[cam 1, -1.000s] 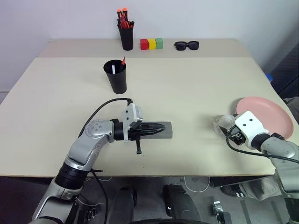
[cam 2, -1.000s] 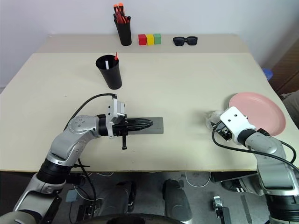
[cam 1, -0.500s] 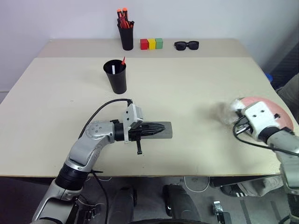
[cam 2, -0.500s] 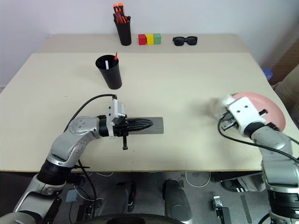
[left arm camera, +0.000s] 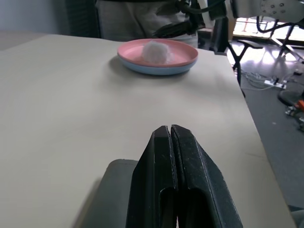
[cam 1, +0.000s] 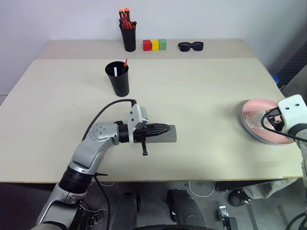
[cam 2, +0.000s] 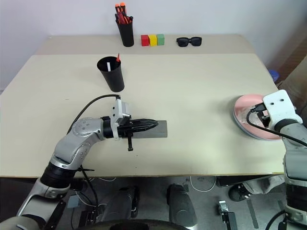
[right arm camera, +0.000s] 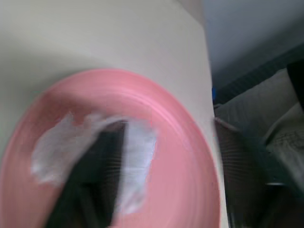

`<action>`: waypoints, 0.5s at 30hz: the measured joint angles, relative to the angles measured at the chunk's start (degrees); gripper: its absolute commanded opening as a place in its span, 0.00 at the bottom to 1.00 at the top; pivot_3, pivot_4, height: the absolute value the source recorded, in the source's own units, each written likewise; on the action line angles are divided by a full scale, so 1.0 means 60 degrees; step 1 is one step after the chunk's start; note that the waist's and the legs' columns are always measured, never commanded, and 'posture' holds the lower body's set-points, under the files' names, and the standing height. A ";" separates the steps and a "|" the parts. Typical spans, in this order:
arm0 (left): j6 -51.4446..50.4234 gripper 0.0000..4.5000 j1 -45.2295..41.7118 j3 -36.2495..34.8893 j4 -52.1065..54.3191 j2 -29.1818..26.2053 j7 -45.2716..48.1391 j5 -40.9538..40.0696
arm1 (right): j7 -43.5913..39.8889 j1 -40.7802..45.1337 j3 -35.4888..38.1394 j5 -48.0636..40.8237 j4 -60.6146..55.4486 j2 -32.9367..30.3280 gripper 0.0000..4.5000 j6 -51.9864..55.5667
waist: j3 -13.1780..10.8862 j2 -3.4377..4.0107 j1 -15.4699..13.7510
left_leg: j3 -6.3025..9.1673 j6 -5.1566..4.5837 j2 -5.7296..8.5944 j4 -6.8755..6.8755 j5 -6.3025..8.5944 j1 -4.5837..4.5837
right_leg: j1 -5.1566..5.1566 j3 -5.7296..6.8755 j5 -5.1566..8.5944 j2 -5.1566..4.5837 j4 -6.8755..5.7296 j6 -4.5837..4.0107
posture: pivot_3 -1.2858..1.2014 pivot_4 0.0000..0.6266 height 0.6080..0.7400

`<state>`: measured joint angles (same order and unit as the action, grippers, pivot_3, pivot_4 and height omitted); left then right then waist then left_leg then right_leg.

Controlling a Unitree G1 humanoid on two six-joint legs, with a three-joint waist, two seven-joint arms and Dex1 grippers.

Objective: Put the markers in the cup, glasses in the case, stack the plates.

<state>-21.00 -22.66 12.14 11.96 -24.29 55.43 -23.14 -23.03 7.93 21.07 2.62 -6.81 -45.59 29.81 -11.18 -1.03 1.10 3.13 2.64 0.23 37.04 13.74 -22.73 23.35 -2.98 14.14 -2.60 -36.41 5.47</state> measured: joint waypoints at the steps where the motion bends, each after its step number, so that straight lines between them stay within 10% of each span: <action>1: 0.0000 0.00 0.0011 -0.0044 0.0027 -0.0020 -0.0085 -0.0002 | -0.0051 0.0094 -0.0067 -0.0048 0.0009 0.0006 0.72 -0.0065 | 0.0000 0.0000 -0.0004 | 0.0000 -0.0001 0.0000 0.0000 0.0000 0.0000 | 0.0000 0.0000 0.0000 0.0000 0.0000 0.0000 | 0.52 0.24 1.00; 15: -0.0382 0.00 0.1727 -0.3879 -0.0151 -0.1755 -0.2412 0.0013 | -0.2891 0.1910 -0.1652 -0.2749 -0.0094 0.1001 0.72 -0.0740 | -0.0006 0.0000 -0.0019 | -0.0001 -0.0012 -0.0012 -0.0007 0.0007 -0.0002 | 0.0000 0.0003 -0.0002 -0.0010 0.0014 0.0001 | 0.52 0.24 1.00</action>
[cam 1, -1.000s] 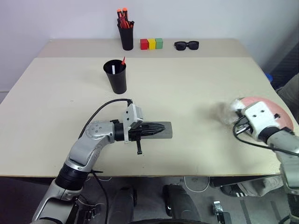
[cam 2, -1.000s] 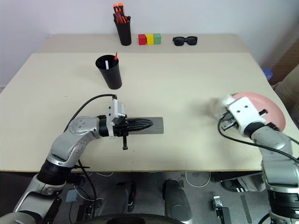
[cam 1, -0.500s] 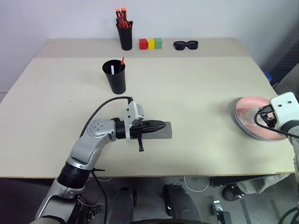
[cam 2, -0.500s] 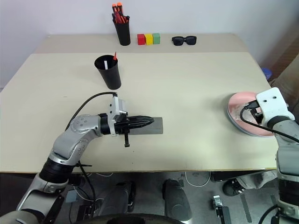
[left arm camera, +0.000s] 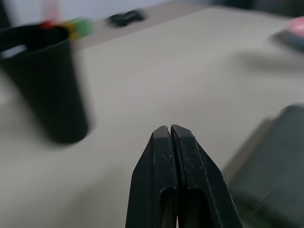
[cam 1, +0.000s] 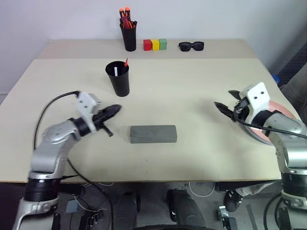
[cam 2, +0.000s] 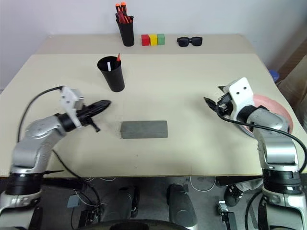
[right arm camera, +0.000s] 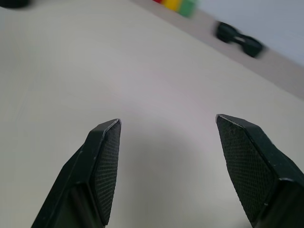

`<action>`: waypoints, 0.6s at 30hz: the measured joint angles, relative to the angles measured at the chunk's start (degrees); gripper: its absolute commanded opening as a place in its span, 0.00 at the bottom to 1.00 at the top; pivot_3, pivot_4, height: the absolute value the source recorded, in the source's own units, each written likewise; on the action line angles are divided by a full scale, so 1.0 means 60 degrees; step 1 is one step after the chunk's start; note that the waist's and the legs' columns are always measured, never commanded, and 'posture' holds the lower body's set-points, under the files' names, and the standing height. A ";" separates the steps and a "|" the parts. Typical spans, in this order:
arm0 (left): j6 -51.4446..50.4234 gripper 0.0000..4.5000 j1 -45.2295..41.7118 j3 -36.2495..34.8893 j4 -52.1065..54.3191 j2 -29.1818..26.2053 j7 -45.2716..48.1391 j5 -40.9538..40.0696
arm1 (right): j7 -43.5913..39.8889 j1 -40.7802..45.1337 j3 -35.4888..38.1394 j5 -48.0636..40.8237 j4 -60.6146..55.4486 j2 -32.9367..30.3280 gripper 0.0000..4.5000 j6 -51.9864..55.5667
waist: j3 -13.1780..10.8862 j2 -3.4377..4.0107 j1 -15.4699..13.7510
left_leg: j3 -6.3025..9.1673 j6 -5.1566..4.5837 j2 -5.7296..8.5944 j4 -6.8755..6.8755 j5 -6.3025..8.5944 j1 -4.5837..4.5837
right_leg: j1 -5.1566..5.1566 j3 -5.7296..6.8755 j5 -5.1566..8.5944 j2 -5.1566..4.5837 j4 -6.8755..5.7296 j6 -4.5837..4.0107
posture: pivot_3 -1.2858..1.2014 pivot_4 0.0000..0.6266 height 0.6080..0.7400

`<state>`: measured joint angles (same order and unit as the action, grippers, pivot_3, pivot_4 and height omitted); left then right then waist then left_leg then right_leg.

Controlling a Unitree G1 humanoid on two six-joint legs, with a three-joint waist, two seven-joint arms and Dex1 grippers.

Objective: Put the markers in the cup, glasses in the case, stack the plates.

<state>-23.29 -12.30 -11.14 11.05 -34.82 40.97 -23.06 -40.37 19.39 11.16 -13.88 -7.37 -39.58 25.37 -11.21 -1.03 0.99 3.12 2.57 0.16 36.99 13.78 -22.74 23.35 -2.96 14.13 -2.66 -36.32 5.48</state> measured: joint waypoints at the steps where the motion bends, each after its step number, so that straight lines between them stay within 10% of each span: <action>1: 0.0001 0.00 0.0228 -0.0302 0.0018 -0.0083 -0.0139 0.0008 | -0.0138 0.0187 -0.0127 -0.0046 0.0212 0.0031 0.72 -0.0082 | 0.0000 -0.0001 -0.0008 | 0.0000 0.0000 -0.0002 0.0000 0.0000 0.0000 | -0.0003 0.0001 0.0000 -0.0001 0.0004 -0.0001 | 0.52 0.24 1.00; 18: -0.0269 0.00 0.1324 -0.0971 0.1083 -0.0158 -0.1132 -0.0022 | -0.0592 0.1102 -0.1035 0.0222 0.2377 0.0410 0.72 -0.1175 | 0.0000 -0.0002 0.0018 | 0.0000 0.0001 -0.0003 -0.0008 0.0001 -0.0005 | 0.0002 0.0008 -0.0004 -0.0001 0.0012 -0.0007 | 0.52 0.24 1.00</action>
